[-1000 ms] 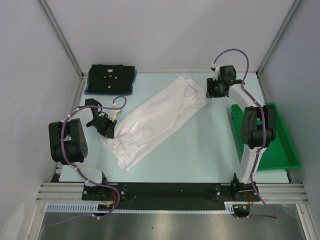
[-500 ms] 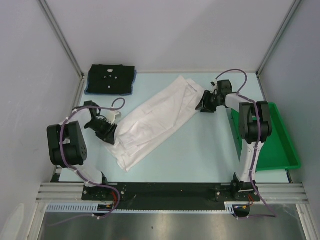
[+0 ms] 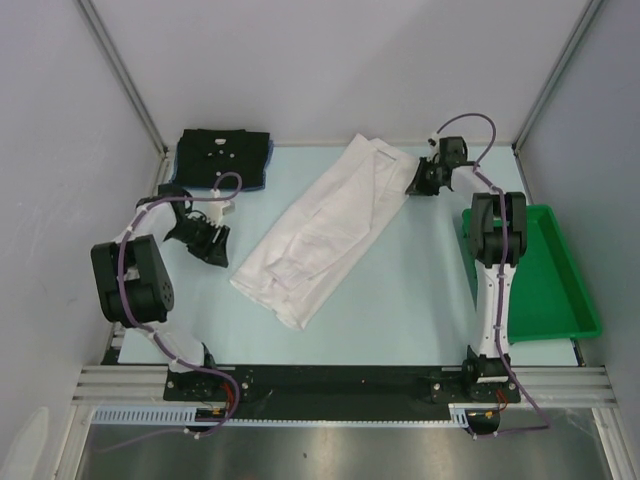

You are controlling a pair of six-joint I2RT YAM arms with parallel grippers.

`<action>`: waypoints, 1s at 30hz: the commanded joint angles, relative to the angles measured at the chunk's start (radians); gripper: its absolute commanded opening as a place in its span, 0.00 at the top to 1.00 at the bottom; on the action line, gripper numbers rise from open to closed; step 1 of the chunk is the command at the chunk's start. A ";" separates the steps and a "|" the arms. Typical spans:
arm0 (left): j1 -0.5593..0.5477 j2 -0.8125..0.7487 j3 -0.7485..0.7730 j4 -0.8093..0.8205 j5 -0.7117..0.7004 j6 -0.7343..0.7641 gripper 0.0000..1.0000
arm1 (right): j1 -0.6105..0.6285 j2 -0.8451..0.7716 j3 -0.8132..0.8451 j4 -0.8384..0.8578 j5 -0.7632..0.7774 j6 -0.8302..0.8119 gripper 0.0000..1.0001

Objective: Fold and stack the long sleeve shirts
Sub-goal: Fold the shirt

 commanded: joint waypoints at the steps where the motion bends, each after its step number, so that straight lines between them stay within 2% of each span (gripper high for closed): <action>1: -0.045 0.054 0.037 -0.009 0.069 -0.031 0.43 | -0.007 0.103 0.221 -0.092 0.072 -0.110 0.82; 3: -0.091 0.072 0.026 -0.007 0.078 -0.042 0.43 | -0.018 0.083 0.224 -0.119 0.052 -0.098 0.55; 7: -0.134 0.109 0.009 0.026 0.098 -0.083 0.43 | -0.034 -0.064 0.078 -0.136 0.007 0.018 0.41; 11: -0.138 0.172 0.011 0.028 0.086 -0.117 0.49 | -0.062 -0.248 -0.182 -0.092 -0.118 0.152 0.39; 12: -0.140 0.177 0.000 0.028 0.078 -0.117 0.52 | -0.047 -0.309 -0.301 -0.057 -0.138 0.183 0.38; 15: -0.146 0.185 -0.040 0.017 0.080 -0.107 0.67 | 0.022 -0.417 -0.497 0.000 -0.218 0.256 0.38; 16: -0.149 0.177 -0.054 0.004 0.090 -0.096 0.76 | 0.044 -0.440 -0.550 0.020 -0.233 0.273 0.37; 18: -0.169 0.163 -0.099 -0.012 0.109 -0.070 0.82 | 0.088 -0.506 -0.680 0.089 -0.267 0.313 0.37; 19: -0.180 0.155 -0.118 -0.021 0.118 -0.064 0.89 | 0.137 -0.521 -0.722 0.115 -0.275 0.332 0.37; 21: -0.201 0.126 -0.170 -0.021 0.126 -0.047 0.94 | 0.185 -0.543 -0.797 0.210 -0.302 0.391 0.35; 24: -0.249 0.100 -0.213 -0.013 0.126 -0.050 0.95 | 0.260 -0.558 -0.909 0.331 -0.322 0.480 0.32; 28: -0.249 0.085 -0.238 -0.018 0.146 -0.059 0.89 | 0.315 -0.528 -0.960 0.384 -0.345 0.513 0.31; 30: -0.249 0.071 -0.250 -0.020 0.153 -0.060 0.84 | 0.318 -0.498 -0.961 0.378 -0.358 0.514 0.36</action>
